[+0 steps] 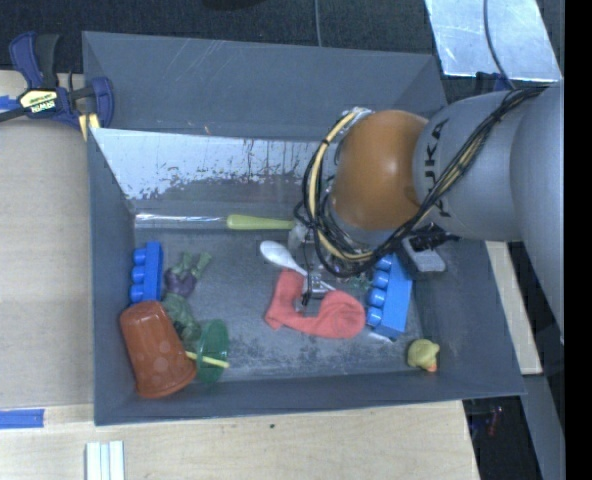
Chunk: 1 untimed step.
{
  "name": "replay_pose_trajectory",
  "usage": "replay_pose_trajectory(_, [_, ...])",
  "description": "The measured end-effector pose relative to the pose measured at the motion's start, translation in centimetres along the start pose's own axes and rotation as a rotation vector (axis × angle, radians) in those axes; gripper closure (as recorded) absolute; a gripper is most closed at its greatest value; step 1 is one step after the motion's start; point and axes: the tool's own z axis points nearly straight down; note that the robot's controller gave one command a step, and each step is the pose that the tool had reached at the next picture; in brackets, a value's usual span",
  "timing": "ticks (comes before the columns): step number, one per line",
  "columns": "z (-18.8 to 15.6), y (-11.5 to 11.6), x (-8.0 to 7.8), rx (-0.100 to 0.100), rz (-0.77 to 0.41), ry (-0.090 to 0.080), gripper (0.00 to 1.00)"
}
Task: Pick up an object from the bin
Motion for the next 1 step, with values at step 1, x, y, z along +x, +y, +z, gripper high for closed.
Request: replay_pose_trajectory(1, [-0.04, 0.38, 3.55, -0.005, 0.042, -0.013, 1.00])
